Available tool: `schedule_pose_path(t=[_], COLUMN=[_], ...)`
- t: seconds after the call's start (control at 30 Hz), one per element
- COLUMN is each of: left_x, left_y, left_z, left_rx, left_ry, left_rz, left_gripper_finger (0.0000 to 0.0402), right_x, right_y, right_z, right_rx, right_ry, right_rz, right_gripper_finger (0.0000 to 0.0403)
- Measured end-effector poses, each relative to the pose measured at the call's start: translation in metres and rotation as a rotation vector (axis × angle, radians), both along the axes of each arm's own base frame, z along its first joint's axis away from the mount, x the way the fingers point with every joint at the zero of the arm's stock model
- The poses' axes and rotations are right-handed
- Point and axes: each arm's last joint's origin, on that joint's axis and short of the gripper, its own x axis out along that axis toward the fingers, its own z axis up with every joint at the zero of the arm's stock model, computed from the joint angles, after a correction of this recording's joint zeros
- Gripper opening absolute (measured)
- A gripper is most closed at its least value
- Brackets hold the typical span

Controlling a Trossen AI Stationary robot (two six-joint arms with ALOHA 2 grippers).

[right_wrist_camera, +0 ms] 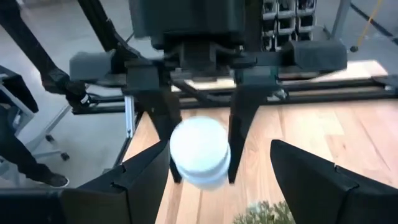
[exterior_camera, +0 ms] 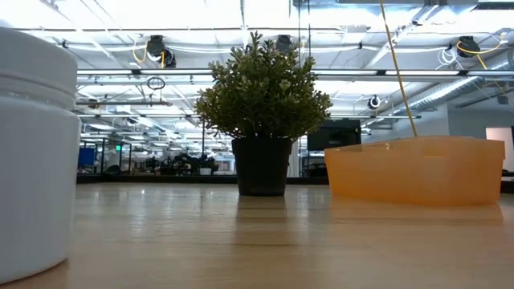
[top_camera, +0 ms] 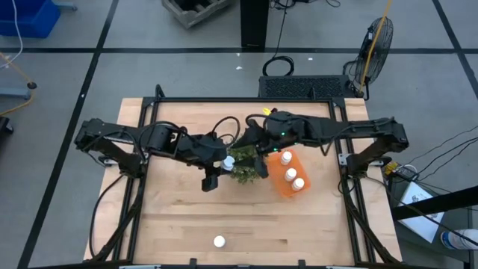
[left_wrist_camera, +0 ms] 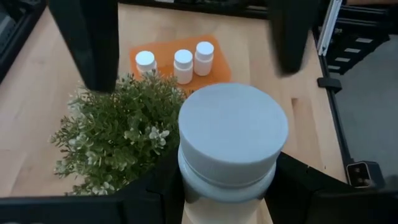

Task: Pick and place pill bottles into a basket
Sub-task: Put the white medicine bottle into the orange bin

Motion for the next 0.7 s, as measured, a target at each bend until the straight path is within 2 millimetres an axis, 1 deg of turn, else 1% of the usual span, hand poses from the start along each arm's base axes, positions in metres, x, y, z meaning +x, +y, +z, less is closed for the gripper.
schedule_pose_path(t=[0.17, 0.4, 0.57, 0.7], left_x=[-0.002, -0.003, -0.003, -0.003], left_y=[0.000, 0.002, 0.002, 0.002], left_z=[-0.002, -0.003, -0.003, -0.003], left_rx=[-0.006, -0.001, -0.008, -0.008], left_ry=[0.032, 0.044, 0.044, 0.043], left_rz=[0.018, 0.040, 0.048, 0.047], left_gripper_finger=[0.0173, 0.0173, 0.0173, 0.0173], right_x=[-0.001, 0.003, 0.012, 0.016], right_y=[-0.004, -0.004, -0.004, -0.003], right_z=[0.005, 0.001, -0.012, -0.013], right_rx=[0.003, 0.017, 0.024, 0.044], right_ry=[-0.036, -0.020, 0.024, 0.014], right_rz=[-0.011, -0.017, -0.019, -0.002], right_gripper_finger=[0.0272, 0.0272, 0.0272, 0.0272])
